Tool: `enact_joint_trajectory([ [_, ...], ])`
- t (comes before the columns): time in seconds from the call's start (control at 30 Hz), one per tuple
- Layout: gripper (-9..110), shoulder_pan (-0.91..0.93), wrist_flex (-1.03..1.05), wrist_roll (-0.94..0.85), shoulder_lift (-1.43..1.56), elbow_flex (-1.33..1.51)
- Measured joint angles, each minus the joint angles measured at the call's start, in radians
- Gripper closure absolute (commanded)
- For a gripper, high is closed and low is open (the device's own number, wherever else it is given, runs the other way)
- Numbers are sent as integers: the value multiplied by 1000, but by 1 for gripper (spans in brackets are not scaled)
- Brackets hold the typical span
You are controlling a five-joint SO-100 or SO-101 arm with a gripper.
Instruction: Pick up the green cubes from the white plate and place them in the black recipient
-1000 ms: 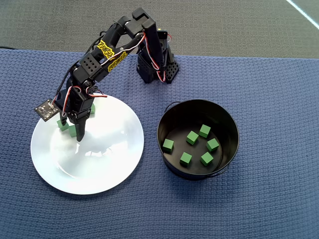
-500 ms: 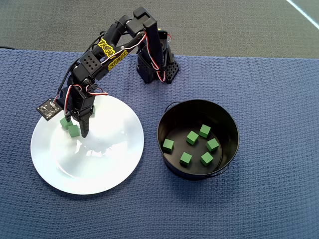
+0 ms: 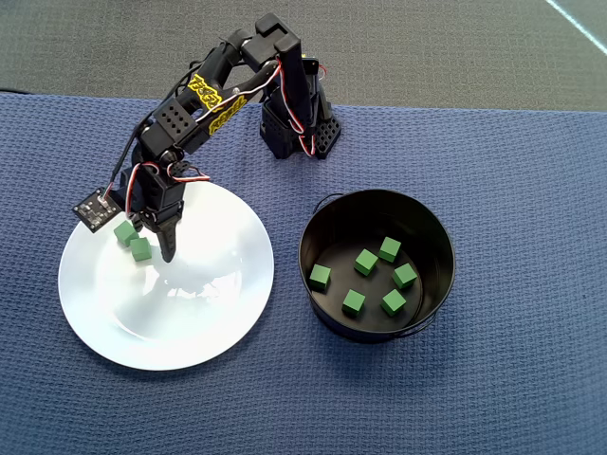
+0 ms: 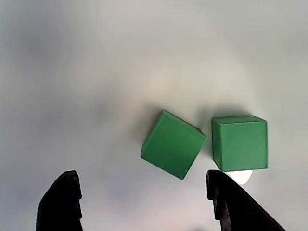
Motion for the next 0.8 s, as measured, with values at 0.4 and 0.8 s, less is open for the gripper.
enact_joint_trajectory([
  [0.4, 75, -9, -38, 14, 32, 52],
  [0.8, 75, -6, -117, 35, -11, 61],
])
